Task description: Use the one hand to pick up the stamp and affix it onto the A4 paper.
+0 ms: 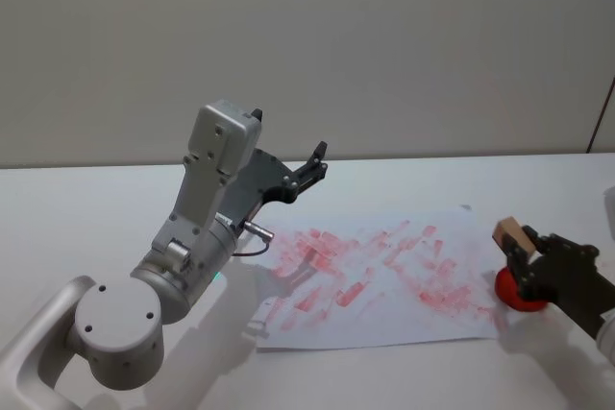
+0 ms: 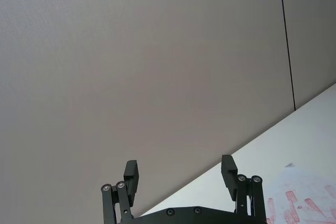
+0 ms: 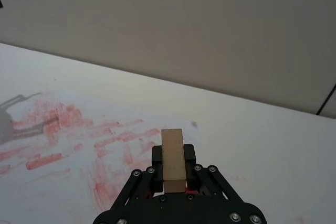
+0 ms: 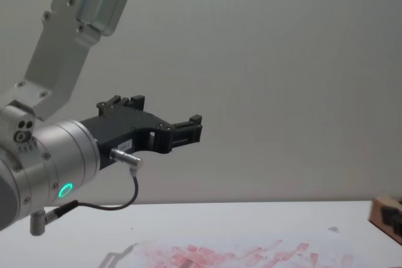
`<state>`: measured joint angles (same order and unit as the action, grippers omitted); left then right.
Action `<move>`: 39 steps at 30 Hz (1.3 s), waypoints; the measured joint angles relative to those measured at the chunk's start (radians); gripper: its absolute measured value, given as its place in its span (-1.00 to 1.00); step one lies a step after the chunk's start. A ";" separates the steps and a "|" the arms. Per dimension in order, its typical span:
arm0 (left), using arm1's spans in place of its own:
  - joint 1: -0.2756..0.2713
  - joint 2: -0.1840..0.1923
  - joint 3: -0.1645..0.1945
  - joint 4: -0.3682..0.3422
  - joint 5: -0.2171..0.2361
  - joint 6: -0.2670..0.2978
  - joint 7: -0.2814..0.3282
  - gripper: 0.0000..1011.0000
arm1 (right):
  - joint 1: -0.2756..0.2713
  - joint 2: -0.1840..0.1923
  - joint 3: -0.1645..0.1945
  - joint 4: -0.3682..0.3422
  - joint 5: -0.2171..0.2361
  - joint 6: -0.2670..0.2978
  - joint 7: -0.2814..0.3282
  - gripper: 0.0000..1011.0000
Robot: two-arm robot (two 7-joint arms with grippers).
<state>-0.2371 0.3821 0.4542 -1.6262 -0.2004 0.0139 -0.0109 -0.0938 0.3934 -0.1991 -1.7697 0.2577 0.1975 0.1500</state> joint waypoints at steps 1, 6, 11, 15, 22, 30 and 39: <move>0.000 0.000 0.000 0.000 0.000 0.000 0.000 0.98 | -0.005 0.004 0.003 -0.003 0.004 0.011 -0.008 -0.57; 0.000 0.000 0.000 0.000 0.000 0.000 0.000 0.98 | -0.014 0.013 0.011 -0.007 0.011 0.044 -0.024 -0.57; 0.000 0.000 0.000 0.000 0.000 0.000 0.000 0.98 | -0.011 0.016 0.014 -0.002 0.011 0.073 -0.026 -0.57; 0.000 0.000 0.000 0.000 0.000 0.000 0.000 0.98 | -0.001 0.013 0.014 0.008 0.005 0.089 -0.023 -0.57; 0.000 0.000 0.000 0.000 0.000 0.000 0.000 0.98 | 0.016 0.006 0.011 0.025 -0.008 0.121 -0.015 -0.57; 0.000 0.000 0.000 0.000 0.000 0.000 0.000 0.98 | 0.020 0.000 0.007 0.034 -0.018 0.147 -0.013 -0.57; 0.000 0.000 0.000 0.000 0.000 0.000 0.000 0.98 | 0.012 -0.003 0.004 0.037 -0.026 0.165 -0.024 -0.57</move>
<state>-0.2371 0.3821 0.4542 -1.6262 -0.2004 0.0139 -0.0109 -0.0814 0.3902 -0.1955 -1.7332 0.2316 0.3629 0.1261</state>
